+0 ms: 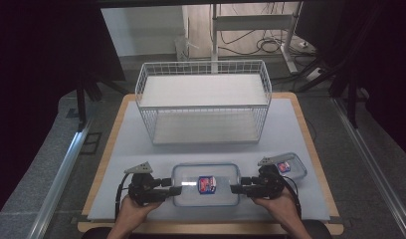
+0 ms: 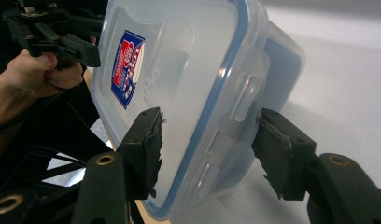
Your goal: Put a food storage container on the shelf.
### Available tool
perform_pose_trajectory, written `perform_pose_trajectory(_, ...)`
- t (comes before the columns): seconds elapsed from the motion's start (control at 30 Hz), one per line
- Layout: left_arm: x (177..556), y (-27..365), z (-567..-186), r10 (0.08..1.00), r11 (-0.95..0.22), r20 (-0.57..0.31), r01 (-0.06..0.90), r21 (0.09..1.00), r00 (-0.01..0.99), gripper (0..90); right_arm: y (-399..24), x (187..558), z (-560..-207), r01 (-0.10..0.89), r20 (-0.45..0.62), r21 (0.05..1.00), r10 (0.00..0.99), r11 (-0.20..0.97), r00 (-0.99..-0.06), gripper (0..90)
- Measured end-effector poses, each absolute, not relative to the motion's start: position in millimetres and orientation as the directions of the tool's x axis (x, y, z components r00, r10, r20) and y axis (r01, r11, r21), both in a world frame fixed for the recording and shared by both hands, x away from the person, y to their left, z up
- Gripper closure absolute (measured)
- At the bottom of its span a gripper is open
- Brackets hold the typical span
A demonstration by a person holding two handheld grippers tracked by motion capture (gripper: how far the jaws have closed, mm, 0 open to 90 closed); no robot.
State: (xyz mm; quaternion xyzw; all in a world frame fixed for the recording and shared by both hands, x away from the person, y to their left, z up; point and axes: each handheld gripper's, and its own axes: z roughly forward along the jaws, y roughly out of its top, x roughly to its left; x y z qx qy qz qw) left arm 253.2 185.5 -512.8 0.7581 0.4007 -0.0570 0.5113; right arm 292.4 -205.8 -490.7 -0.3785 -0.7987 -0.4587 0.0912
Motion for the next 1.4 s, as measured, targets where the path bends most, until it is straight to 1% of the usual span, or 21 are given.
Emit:
perform_pose_trajectory(0.1, 254.8, 186.3, -514.1, 0.543, -0.145, -0.522, 0.685, 0.714, 0.658, 44.2, -205.9, 292.4, -491.0, 0.690, 0.496, 0.663, 0.522, 0.289, -0.694, 44.1)
perform_pose_trajectory(0.13, 255.7, 186.4, -514.8, 0.539, -0.148, -0.529, 0.692, 0.706, 0.655, 42.9, -206.2, 292.5, -491.3, 0.694, 0.500, 0.661, 0.522, 0.286, -0.691, 44.2)
perform_pose_trajectory(0.17, 258.0, 186.9, -517.4, 0.526, -0.145, -0.555, 0.711, 0.688, 0.645, 42.4, -206.8, 292.2, -491.4, 0.698, 0.504, 0.657, 0.521, 0.286, -0.688, 44.3)
perform_pose_trajectory(0.37, 258.2, 186.7, -516.3, 0.530, -0.142, -0.563, 0.721, 0.678, 0.634, 44.2, -207.9, 291.8, -492.3, 0.701, 0.511, 0.655, 0.518, 0.282, -0.686, 44.5)
perform_pose_trajectory(0.5, 260.4, 189.7, -519.6, 0.514, -0.098, -0.612, 0.750, 0.654, 0.601, 46.1, -209.8, 294.6, -495.8, 0.725, 0.549, 0.642, 0.511, 0.248, -0.661, 44.6)
perform_pose_trajectory(0.67, 260.4, 189.6, -519.6, 0.517, -0.088, -0.624, 0.762, 0.642, 0.586, 46.3, -210.7, 297.5, -500.1, 0.757, 0.595, 0.622, 0.507, 0.200, -0.623, 45.1)
perform_pose_trajectory(0.73, 259.9, 189.7, -519.1, 0.519, -0.082, -0.626, 0.762, 0.642, 0.582, 46.7, -211.1, 297.7, -500.3, 0.765, 0.606, 0.616, 0.508, 0.188, -0.612, 46.7)
perform_pose_trajectory(0.8, 259.7, 189.9, -517.8, 0.521, -0.077, -0.627, 0.763, 0.641, 0.579, 48.7, -213.5, 296.5, -499.7, 0.787, 0.636, 0.598, 0.506, 0.153, -0.582, 50.3)
perform_pose_trajectory(0.9, 260.2, 189.8, -515.2, 0.531, -0.074, -0.614, 0.753, 0.653, 0.585, 50.3, -215.4, 295.6, -499.3, 0.785, 0.643, 0.604, 0.498, 0.138, -0.582, 52.1)
perform_pose_trajectory(1.13, 259.9, 190.4, -513.5, 0.534, -0.069, -0.607, 0.746, 0.662, 0.588, 52.0, -212.5, 292.1, -495.0, 0.758, 0.599, 0.633, 0.520, 0.159, -0.609, 52.2)
perform_pose_trajectory(1.23, 258.2, 189.5, -510.4, 0.550, -0.082, -0.569, 0.718, 0.691, 0.611, 52.9, -210.8, 290.1, -492.2, 0.742, 0.573, 0.649, 0.532, 0.170, -0.623, 52.4)
perform_pose_trajectory(1.27, 258.2, 189.5, -510.4, 0.550, -0.082, -0.569, 0.718, 0.691, 0.611, 53.1, -210.8, 290.1, -492.2, 0.742, 0.573, 0.649, 0.532, 0.170, -0.623, 52.4)
perform_pose_trajectory(1.3, 258.6, 187.6, -508.8, 0.563, -0.094, -0.552, 0.711, 0.697, 0.615, 53.1, -209.2, 289.4, -489.6, 0.718, 0.538, 0.672, 0.546, 0.183, -0.642, 51.7)
perform_pose_trajectory(1.4, 260.3, 188.0, -510.2, 0.556, -0.080, -0.566, 0.718, 0.692, 0.608, 53.2, -208.1, 289.6, -488.1, 0.710, 0.524, 0.679, 0.555, 0.186, -0.646, 51.6)
